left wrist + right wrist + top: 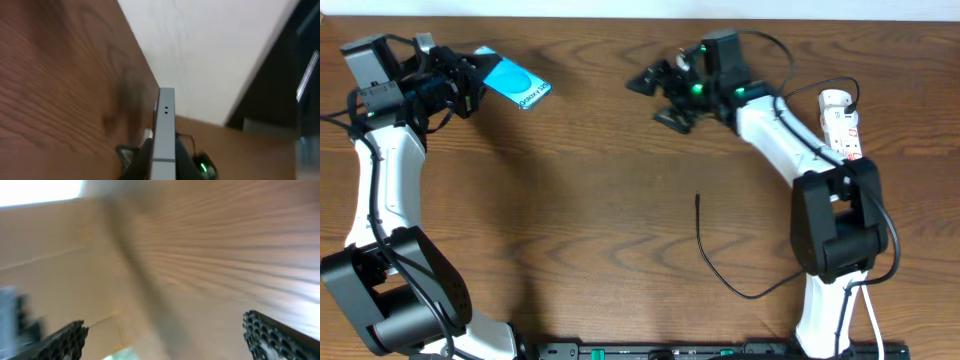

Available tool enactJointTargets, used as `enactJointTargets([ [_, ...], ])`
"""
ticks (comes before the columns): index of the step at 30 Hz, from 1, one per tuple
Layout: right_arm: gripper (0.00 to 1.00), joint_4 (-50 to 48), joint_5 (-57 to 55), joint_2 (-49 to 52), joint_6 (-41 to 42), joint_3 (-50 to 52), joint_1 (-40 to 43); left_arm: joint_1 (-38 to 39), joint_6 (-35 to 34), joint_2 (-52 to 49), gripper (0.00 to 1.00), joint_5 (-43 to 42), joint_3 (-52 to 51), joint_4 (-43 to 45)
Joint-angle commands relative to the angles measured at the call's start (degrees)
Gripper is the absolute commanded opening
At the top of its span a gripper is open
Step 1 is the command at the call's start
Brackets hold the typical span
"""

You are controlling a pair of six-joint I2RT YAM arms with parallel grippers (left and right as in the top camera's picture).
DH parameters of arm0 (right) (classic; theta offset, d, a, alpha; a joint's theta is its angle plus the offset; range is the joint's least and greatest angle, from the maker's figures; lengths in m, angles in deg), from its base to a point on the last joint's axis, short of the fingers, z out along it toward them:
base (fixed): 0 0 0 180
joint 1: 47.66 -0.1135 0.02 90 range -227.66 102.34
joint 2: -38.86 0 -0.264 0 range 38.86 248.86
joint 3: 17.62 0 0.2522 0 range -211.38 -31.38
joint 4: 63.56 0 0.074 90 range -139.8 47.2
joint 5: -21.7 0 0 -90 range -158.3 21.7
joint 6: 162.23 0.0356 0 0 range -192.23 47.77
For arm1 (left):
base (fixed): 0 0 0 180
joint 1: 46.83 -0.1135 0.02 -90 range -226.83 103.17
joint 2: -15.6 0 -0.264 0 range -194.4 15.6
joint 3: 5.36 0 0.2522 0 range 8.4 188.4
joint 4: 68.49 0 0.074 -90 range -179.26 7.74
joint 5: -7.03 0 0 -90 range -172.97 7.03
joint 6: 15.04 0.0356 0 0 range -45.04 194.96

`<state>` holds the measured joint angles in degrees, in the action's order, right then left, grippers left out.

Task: Plug charger to phone and switch on socket
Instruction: 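Move the right gripper down to the black cable's loose end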

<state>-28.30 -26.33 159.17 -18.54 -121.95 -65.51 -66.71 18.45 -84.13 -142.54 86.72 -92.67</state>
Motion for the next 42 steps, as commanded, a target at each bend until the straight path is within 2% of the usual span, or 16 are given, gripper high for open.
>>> enactJointTargets([
  [1,0.99,10.8,-10.8,-2.8,-14.8,-1.7,2.0,0.0,4.2,0.6,0.07,-10.5,0.7,0.3],
  [3,0.99,18.4,-18.5,-4.3,-18.0,-2.6,2.1,0.0,6.2,0.6,0.07,-14.2,0.7,0.3],
  [8,0.99,30.3,-33.2,-9.0,-21.9,-2.8,1.1,1.5,8.9,0.0,0.07,-21.7,0.7,0.2],
  [14,0.99,42.7,-44.4,-11.7,-24.6,-2.8,-2.2,4.5,8.9,-2.2,0.07,-20.9,0.7,0.0],
  [18,0.97,48.5,-46.5,-11.6,-25.6,-2.4,-5.0,5.0,10.8,-4.5,0.07,-20.4,0.7,0.0],
  [21,0.98,49.1,-47.0,-11.5,-25.4,-1.8,-7.2,5.0,12.2,-5.2,0.07,-20.8,0.6,0.0],
  [24,0.97,48.3,-47.0,-11.5,-21.4,1.2,-9.2,5.1,14.0,-5.3,0.07,-21.0,0.6,-0.6],
  [30,0.78,42.4,-40.5,-11.5,-18.3,10.4,-9.2,5.2,16.2,-5.4,0.07,-20.8,0.6,-2.8],
  [38,0.78,41.3,-32.7,-11.4,-23.1,14.6,-9.3,5.2,16.2,-5.4,0.07,-20.8,0.6,-2.8],
  [42,0.77,40.8,-32.5,-11.4,-23.1,15.1,-9.3,5.2,16.3,-5.4,0.07,-20.8,0.6,-2.8],
])
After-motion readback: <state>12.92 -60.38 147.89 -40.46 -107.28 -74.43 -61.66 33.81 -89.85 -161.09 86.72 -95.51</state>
